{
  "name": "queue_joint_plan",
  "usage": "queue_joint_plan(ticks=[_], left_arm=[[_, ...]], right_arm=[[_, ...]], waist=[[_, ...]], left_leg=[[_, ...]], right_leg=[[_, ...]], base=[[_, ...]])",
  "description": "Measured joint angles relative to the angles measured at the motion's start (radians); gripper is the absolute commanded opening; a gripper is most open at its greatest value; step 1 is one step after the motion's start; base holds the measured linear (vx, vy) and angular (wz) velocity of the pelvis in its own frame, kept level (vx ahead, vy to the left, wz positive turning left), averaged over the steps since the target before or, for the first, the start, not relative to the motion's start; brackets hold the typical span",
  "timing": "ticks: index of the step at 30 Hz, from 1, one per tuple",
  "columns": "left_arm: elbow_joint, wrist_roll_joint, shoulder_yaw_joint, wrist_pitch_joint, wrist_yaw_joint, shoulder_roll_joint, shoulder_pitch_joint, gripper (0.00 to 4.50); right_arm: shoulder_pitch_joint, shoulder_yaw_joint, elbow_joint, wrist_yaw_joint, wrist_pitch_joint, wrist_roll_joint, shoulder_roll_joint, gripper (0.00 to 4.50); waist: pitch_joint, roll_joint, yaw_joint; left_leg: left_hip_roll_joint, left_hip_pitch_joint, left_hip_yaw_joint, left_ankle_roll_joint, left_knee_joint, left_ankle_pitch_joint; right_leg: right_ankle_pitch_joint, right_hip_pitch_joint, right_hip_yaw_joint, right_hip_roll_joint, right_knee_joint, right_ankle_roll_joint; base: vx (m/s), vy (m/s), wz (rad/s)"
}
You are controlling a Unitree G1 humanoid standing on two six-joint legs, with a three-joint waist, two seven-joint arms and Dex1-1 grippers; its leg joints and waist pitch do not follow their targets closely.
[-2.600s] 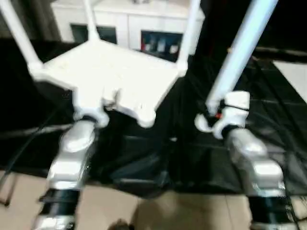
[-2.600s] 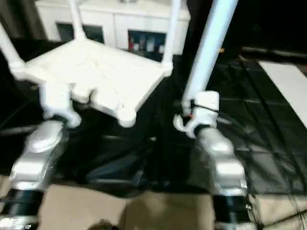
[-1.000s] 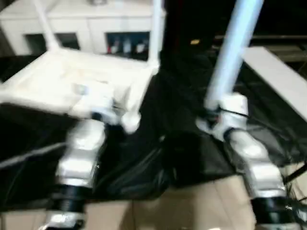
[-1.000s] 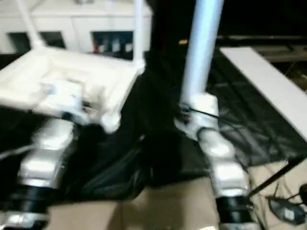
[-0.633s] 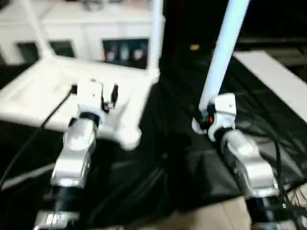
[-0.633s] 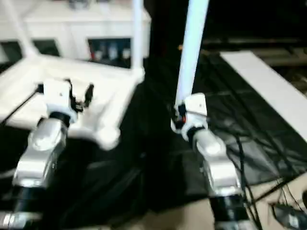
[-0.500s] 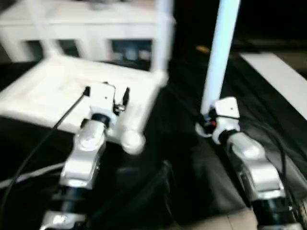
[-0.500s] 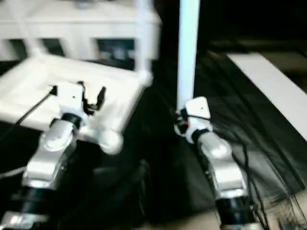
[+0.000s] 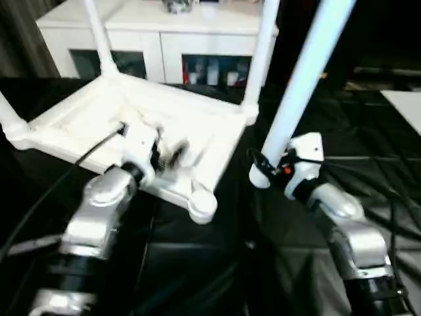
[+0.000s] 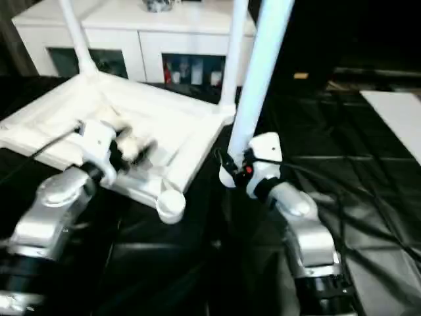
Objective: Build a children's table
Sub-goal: Move to table, then insert table leg to table base
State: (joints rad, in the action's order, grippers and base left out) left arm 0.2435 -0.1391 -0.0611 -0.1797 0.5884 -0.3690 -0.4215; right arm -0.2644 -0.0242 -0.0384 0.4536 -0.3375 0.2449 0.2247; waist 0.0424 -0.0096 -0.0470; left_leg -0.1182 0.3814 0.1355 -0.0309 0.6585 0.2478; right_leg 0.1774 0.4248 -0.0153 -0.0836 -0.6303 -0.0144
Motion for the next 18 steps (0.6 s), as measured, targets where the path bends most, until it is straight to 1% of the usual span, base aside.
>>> queue_joint_plan(ticks=[1, 2, 3, 5, 8, 10, 12, 13, 15, 18], left_arm=[[0.04, 0.004, -0.012, 0.0, 0.047, -0.019, -0.032, 4.29], [0.059, 0.007, -0.016, 0.0, 0.08, -0.032, -0.051, 4.4], [0.1, 0.01, -0.034, 0.001, 0.142, -0.052, -0.087, 4.43], [0.152, 0.012, -0.053, 0.006, 0.218, -0.073, -0.128, 4.47], [0.242, 0.023, -0.105, 0.025, 0.337, -0.102, -0.183, 4.47], [0.308, 0.043, -0.158, 0.046, 0.454, -0.129, -0.221, 4.47], [0.381, 0.081, -0.201, 0.076, 0.544, -0.144, -0.268, 4.47], [0.404, 0.097, -0.214, 0.089, 0.564, -0.15, -0.284, 4.47], [0.504, 0.158, -0.255, 0.144, 0.599, -0.157, -0.345, 4.47], [0.574, 0.205, -0.293, 0.186, 0.634, -0.161, -0.395, 4.47]], right_arm=[[0.0, 0.001, 0.0, 0.012, 0.0, 0.004, 0.009, 1.88], [0.0, 0.003, -0.001, 0.017, 0.0, 0.012, 0.016, 1.88], [-0.001, 0.01, -0.001, 0.033, -0.003, 0.031, 0.024, 1.88], [0.0, 0.017, -0.009, 0.059, -0.009, 0.048, 0.028, 1.88], [0.0, 0.017, -0.039, 0.114, -0.034, 0.082, 0.054, 1.88], [0.003, 0.016, -0.06, 0.165, -0.065, 0.111, 0.084, 1.88], [0.015, 0.01, -0.074, 0.21, -0.09, 0.12, 0.118, 1.88], [0.021, 0.003, -0.076, 0.222, -0.095, 0.12, 0.128, 1.88], [0.03, -0.02, -0.077, 0.25, -0.102, 0.121, 0.145, 1.88], [0.03, -0.028, -0.079, 0.264, -0.111, 0.121, 0.146, 1.88]], waist=[[0.003, 0.002, 0.0], [0.007, 0.006, 0.0], [0.01, 0.012, 0.001], [0.012, 0.015, 0.004], [0.012, 0.015, 0.012], [0.012, 0.015, 0.015], [0.012, 0.015, 0.014], [0.012, 0.015, 0.015], [0.012, 0.015, 0.014], [0.012, 0.015, 0.013]], left_leg=[[-0.006, -0.004, 0.008, -0.001, 0.0, 0.0], [-0.011, -0.01, 0.015, -0.001, -0.002, 0.0], [-0.013, -0.016, 0.021, -0.001, -0.002, 0.0], [-0.013, -0.022, 0.025, -0.001, -0.008, 0.0], [-0.013, -0.023, 0.027, -0.005, -0.022, -0.003], [-0.013, -0.023, 0.027, -0.009, -0.024, -0.01], [-0.014, -0.024, 0.028, -0.01, -0.024, -0.012], [-0.014, -0.024, 0.028, -0.01, -0.024, -0.012], [-0.014, -0.024, 0.028, -0.01, -0.025, -0.012], [-0.015, -0.024, 0.03, -0.011, -0.025, -0.013]], right_leg=[[-0.001, -0.005, -0.001, 0.0, 0.001, 0.002], [-0.001, -0.011, 0.0, 0.0, 0.003, 0.001], [0.003, -0.017, 0.0, -0.001, 0.005, -0.005], [0.004, -0.022, 0.0, -0.005, 0.008, -0.006], [0.004, -0.022, -0.002, -0.005, 0.022, -0.006], [0.003, -0.022, -0.002, -0.005, 0.021, -0.006], [0.003, -0.021, -0.002, -0.005, 0.02, -0.006], [0.003, -0.021, -0.002, -0.005, 0.02, -0.006], [0.003, -0.021, -0.002, -0.005, 0.02, -0.005], [-0.001, -0.021, -0.002, -0.005, 0.02, 0.0]], base=[[-0.094, -0.029, 0.13], [-0.094, -0.029, 0.13], [-0.091, -0.014, 0.09], [-0.078, -0.001, 0.01], [-0.02, -0.001, 0.0], [0.0, 0.0, 0.0], [0.0, 0.0, 0.0], [0.0, 0.0, 0.0], [0.0, 0.0, 0.0], [0.0, 0.0, 0.0]])
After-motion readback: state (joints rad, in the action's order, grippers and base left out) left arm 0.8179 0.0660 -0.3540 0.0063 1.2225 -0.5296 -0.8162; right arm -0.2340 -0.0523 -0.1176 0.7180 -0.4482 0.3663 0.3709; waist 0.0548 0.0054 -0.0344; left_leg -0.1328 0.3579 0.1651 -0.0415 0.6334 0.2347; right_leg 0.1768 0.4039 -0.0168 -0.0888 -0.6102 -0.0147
